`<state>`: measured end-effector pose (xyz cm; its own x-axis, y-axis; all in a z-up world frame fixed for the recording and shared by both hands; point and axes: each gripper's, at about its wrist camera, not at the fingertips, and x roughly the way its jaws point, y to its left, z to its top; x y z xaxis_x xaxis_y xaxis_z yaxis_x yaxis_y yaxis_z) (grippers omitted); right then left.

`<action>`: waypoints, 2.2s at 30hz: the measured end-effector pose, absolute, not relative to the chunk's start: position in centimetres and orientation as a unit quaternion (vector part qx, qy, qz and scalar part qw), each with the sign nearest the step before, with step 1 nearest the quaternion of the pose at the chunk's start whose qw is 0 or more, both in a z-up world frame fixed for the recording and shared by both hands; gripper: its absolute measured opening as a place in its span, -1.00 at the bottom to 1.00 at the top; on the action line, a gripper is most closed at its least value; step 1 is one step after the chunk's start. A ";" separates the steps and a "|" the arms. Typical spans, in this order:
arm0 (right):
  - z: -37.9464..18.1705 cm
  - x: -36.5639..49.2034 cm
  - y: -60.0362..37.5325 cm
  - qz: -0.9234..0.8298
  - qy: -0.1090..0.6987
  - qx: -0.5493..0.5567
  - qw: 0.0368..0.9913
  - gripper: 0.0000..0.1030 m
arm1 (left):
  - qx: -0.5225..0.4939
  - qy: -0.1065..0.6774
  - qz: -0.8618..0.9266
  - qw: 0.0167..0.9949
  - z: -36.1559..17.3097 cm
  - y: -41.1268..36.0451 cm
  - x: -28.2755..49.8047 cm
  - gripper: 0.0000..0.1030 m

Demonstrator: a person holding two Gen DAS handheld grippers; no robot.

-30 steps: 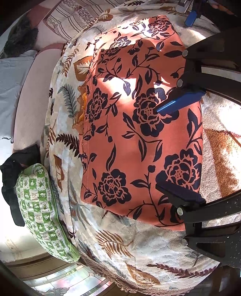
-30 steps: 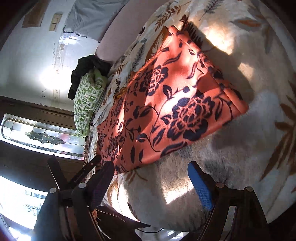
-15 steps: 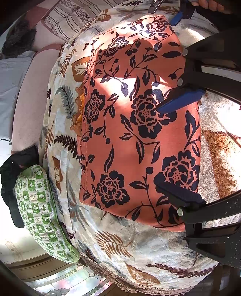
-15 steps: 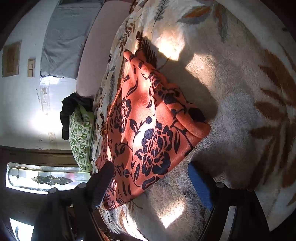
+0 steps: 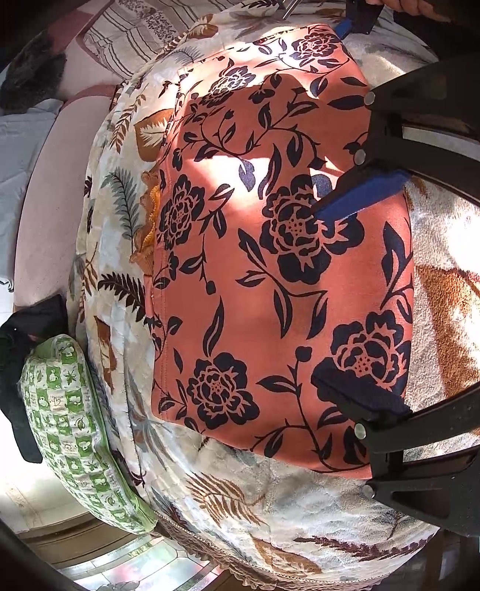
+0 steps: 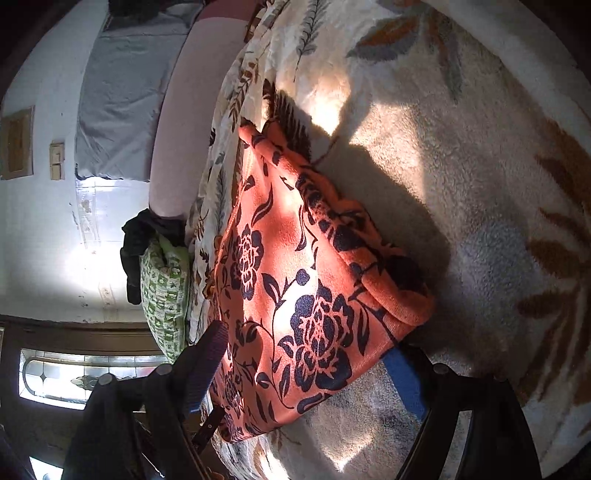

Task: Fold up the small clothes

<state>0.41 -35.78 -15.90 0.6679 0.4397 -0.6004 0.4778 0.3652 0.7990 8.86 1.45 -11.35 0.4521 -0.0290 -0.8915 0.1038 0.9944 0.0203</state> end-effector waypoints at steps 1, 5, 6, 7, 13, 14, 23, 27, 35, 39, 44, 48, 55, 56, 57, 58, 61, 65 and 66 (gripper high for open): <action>-15.8 0.7 -35.9 -0.014 0.406 0.563 0.720 0.66 | 0.038 0.521 -0.040 0.852 -11.4 1.3 8.9 0.60; -15.4 1.2 -36.0 -0.012 0.398 0.562 0.725 0.66 | 0.043 0.521 -0.044 0.851 -11.5 1.0 9.2 0.60; -15.0 1.3 -35.9 -0.010 0.393 0.559 0.730 0.66 | 0.043 0.521 -0.044 0.851 -11.5 0.9 9.3 0.60; -14.6 1.4 -35.8 -0.006 0.389 0.552 0.737 0.66 | 0.042 0.522 -0.044 0.851 -11.6 0.9 9.5 0.60; -15.5 1.8 -35.3 -0.017 0.410 0.532 0.740 0.66 | 0.039 0.524 -0.045 0.849 -12.1 0.9 10.0 0.60; -15.5 1.8 -35.4 -0.016 0.407 0.534 0.741 0.66 | 0.040 0.524 -0.044 0.850 -12.1 0.9 10.2 0.60; -15.4 2.9 -35.2 -0.012 0.412 0.513 0.753 0.66 | 0.041 0.526 -0.050 0.848 -12.5 0.4 11.0 0.60; -15.6 2.9 -35.1 -0.011 0.411 0.513 0.754 0.66 | 0.041 0.529 -0.050 0.846 -12.8 0.3 11.1 0.60; -15.5 3.3 -34.9 -0.010 0.414 0.506 0.756 0.65 | 0.040 0.529 -0.049 0.846 -12.8 0.4 11.2 0.60; -14.7 3.2 -34.8 -0.007 0.409 0.502 0.762 0.63 | 0.039 0.526 -0.049 0.848 -12.6 0.4 11.2 0.60; -15.1 3.6 -34.7 -0.016 0.424 0.494 0.759 0.64 | 0.038 0.524 -0.050 0.849 -12.4 0.2 11.4 0.60; -15.5 3.7 -34.8 -0.015 0.425 0.495 0.758 0.65 | 0.041 0.535 -0.051 0.843 -13.5 0.0 12.1 0.63; -14.4 4.2 -34.4 -0.007 0.430 0.470 0.771 0.34 | 0.042 0.530 -0.053 0.845 -13.1 0.1 12.0 0.72; -14.4 4.2 -34.4 -0.007 0.431 0.471 0.770 0.34 | 0.036 0.522 -0.054 0.851 -12.6 0.2 11.8 0.72; -14.5 4.3 -34.4 -0.009 0.434 0.472 0.768 0.34 | 0.036 0.513 -0.055 0.856 -12.2 0.3 11.7 0.72; -14.8 4.3 -34.5 -0.013 0.437 0.474 0.764 0.35 | 0.038 0.508 -0.054 0.859 -12.0 0.4 11.6 0.73; -15.8 4.3 -34.7 -0.027 0.448 0.485 0.751 0.42 | 0.044 0.535 -0.047 0.843 -14.3 0.5 12.2 0.78; -15.6 5.1 -34.0 -0.026 0.461 0.451 0.764 0.35 | 0.049 0.528 -0.045 0.846 -15.4 0.8 12.2 0.99; -15.5 5.4 -33.8 -0.026 0.468 0.440 0.766 0.08 | 0.044 0.530 -0.048 0.846 -15.3 1.0 12.3 0.99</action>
<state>5.42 -33.75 -15.49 0.5613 0.3709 -0.7398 0.4514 0.6121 0.6493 12.28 1.02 -15.29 0.4344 -0.0352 -0.9000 0.1283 0.9915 0.0231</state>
